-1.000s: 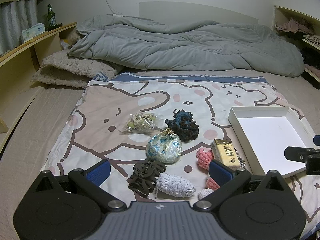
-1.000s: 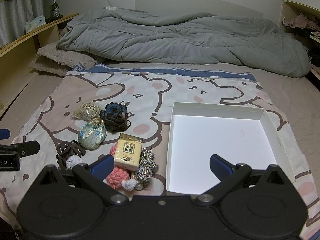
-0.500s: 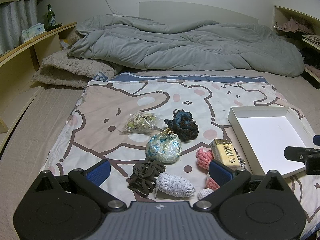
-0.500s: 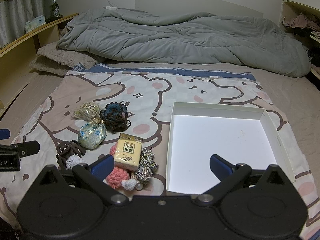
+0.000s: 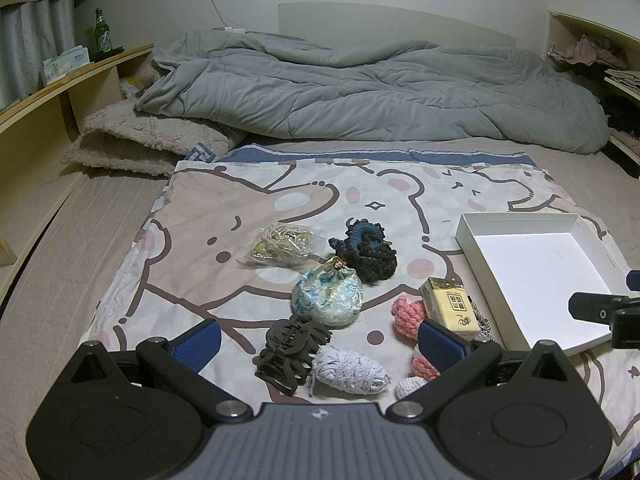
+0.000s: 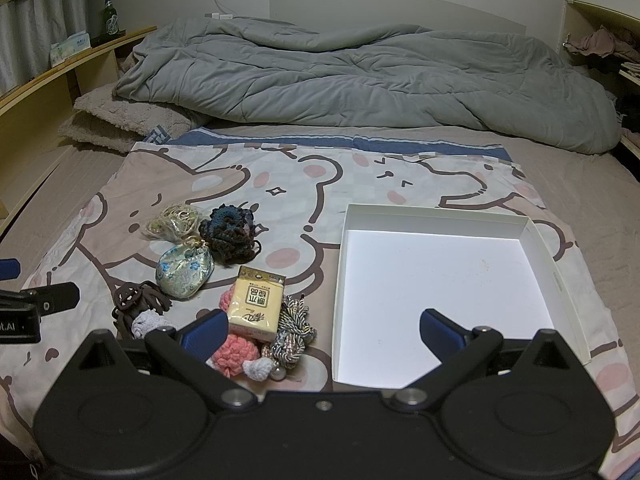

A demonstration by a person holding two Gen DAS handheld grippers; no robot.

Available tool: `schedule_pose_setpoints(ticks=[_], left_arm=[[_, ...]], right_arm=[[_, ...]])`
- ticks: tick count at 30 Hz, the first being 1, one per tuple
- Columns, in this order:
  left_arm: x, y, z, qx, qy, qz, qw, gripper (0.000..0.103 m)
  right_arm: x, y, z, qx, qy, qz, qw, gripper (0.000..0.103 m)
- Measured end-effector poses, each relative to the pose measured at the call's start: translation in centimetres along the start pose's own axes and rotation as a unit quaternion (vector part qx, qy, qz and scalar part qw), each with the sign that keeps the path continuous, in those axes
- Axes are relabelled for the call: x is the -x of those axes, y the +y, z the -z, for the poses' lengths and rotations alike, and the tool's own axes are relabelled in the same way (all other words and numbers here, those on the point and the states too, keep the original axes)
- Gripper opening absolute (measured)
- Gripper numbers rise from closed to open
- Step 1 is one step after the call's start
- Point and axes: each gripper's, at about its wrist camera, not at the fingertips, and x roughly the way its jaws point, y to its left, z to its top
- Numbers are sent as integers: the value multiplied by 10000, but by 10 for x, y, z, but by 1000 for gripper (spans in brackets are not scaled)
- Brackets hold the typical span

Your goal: Organize objects

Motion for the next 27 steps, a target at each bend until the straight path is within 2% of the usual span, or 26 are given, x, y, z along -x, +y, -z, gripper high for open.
schedule_pose_setpoints(ticks=[27], left_arm=[[0,0,0,15,6,-6,10000,103]], right_arm=[[-1,1,2,-4,11,-4,10000,103]])
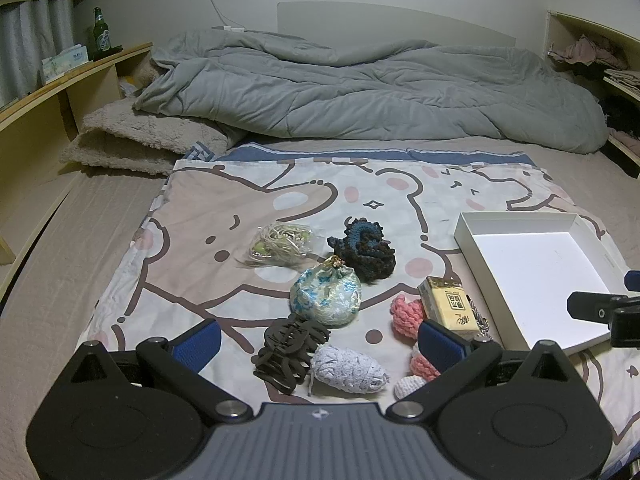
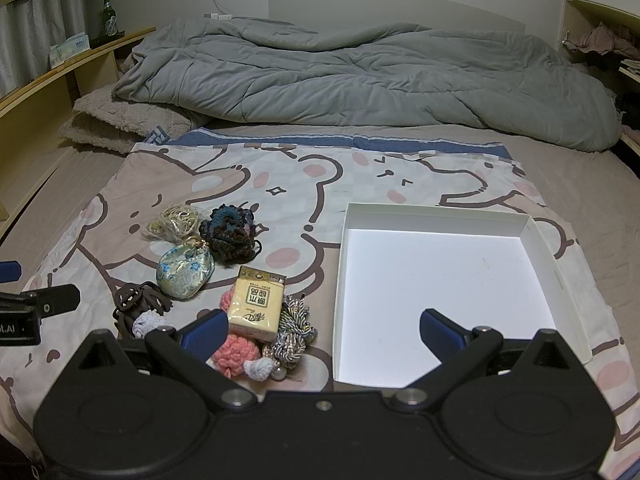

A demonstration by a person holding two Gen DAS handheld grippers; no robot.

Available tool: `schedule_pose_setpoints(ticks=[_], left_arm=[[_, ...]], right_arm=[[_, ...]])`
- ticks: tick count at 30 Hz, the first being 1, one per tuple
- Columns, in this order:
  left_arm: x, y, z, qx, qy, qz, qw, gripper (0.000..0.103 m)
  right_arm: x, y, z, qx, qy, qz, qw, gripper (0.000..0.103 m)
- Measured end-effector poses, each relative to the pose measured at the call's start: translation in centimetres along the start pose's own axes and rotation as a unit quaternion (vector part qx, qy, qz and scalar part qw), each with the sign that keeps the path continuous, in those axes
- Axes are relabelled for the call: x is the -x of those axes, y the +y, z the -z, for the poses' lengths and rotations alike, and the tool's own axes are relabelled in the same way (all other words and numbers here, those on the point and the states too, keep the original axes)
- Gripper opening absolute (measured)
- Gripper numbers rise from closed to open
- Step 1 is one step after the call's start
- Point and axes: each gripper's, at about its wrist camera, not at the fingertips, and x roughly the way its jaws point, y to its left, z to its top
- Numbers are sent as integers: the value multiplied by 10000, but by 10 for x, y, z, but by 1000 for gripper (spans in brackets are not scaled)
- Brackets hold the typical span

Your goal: Organize objects

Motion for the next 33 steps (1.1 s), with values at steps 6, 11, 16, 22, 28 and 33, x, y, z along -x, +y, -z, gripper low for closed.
schedule_pose_setpoints(ticks=[6,11,16,22,28,33], left_arm=[[0,0,0,-2,1,-4,10000,103],[-1,0,0,15,12,-18,10000,103],[-2,2,-1,87,-9,-114,9999,103],[-11,11,-12,62,-33,-264,9996,103],[-19,25,-27,189,2,-230,9996,103],[-32,32,-38,160,50,-213,9996,103]], right_arm=[[0,0,0,-3,-1,1,10000,103],[0,0,1,-23,-8,-5,10000,103],[-7,1,2,-110,-13,-44,9999,103],[-10,4,-8,-112,-135,-187,9997,103],[-19,9,-20,-286,-146,-407,9987,103],[-28,13,-29,-345,-243,-502,9978,103]])
